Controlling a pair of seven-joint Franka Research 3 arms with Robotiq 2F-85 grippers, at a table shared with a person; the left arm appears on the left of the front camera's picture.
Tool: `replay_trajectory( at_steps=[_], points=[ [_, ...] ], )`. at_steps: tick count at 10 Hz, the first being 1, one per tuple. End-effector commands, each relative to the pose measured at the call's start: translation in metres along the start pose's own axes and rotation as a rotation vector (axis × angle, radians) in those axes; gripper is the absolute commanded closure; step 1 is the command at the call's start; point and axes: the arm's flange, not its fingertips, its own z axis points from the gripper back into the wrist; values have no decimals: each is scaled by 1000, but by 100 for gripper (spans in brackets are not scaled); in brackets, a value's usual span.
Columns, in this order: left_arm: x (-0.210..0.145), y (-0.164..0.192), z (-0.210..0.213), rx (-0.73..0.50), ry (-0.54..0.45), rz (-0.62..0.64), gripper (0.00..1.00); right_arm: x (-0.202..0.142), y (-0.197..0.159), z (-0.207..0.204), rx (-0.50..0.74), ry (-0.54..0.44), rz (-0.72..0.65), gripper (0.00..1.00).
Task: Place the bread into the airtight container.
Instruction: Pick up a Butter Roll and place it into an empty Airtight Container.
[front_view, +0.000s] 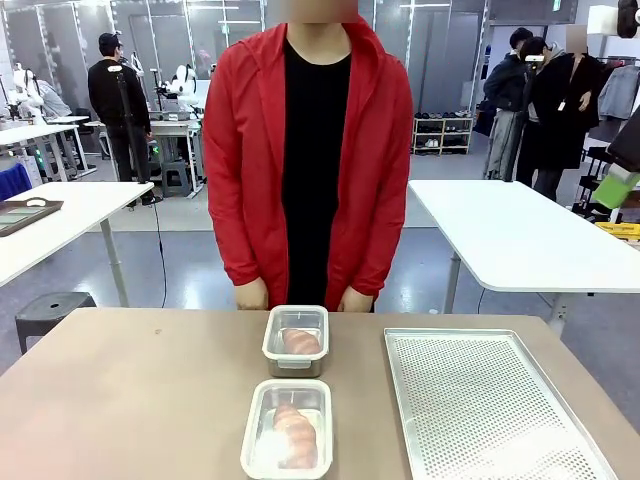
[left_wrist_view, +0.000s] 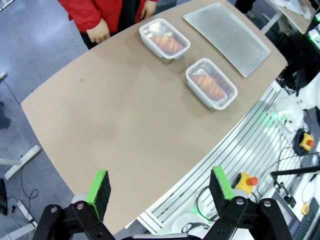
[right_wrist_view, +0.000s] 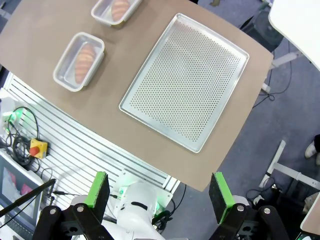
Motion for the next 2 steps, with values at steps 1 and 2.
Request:
replay_trajectory(
  at_steps=[1,2],
  points=[
    [1,0,1,-11,-5,-13,0,1,-3,2,4,-5,10,0],
    [1,0,1,-11,-5,-13,0,1,-3,2,4,-5,10,0]
  ],
)
